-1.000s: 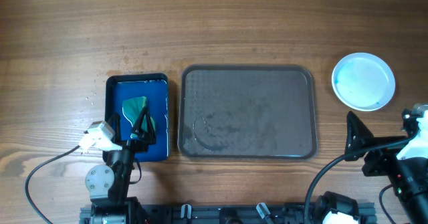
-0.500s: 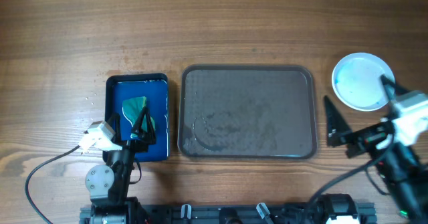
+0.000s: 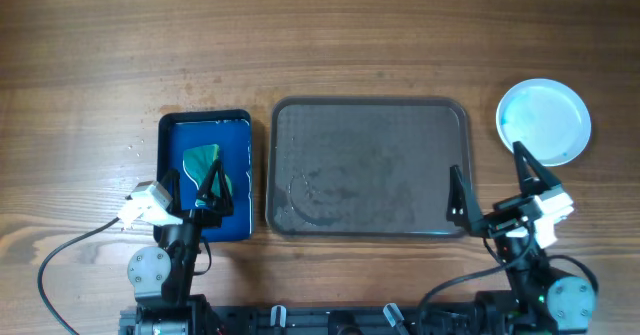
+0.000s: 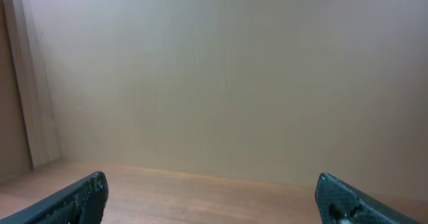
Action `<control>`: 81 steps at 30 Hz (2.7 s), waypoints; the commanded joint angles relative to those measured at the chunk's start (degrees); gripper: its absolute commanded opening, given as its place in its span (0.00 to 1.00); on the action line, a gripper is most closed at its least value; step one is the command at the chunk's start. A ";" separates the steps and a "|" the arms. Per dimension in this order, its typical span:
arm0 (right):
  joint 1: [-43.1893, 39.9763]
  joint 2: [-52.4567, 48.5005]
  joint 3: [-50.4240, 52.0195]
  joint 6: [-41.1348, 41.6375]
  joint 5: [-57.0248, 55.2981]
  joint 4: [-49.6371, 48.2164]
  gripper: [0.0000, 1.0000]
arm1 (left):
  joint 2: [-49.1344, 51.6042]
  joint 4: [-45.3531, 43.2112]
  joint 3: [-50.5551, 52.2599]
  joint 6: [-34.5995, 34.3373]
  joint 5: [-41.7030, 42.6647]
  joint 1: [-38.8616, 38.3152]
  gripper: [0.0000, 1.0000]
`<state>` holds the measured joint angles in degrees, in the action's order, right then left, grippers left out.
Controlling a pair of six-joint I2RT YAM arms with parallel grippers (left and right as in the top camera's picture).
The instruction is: Clean dirty plates on tray and stack at the side
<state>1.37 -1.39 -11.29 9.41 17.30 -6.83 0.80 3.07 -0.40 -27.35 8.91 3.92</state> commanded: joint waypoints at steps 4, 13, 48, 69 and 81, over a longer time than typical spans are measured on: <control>0.33 1.20 8.28 0.87 -0.79 -12.39 1.00 | -0.48 0.44 0.07 -0.11 1.11 0.11 1.00; 0.33 1.20 11.02 -0.11 -1.20 -10.29 1.00 | -0.48 0.44 0.07 -0.11 1.11 0.11 1.00; 0.33 1.18 10.99 -9.05 0.50 5.42 1.00 | -0.48 0.44 0.09 -0.11 1.11 0.11 1.00; 0.33 1.18 10.99 -9.05 0.50 5.42 1.00 | -0.24 0.66 0.09 29.00 -1.05 0.11 1.00; 0.33 1.18 10.99 -9.03 0.50 5.42 1.00 | 2.82 1.09 0.07 37.68 -5.40 0.11 1.00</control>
<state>1.37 -0.89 -0.36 1.17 17.54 -1.23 2.44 3.27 -0.40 7.33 7.64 3.92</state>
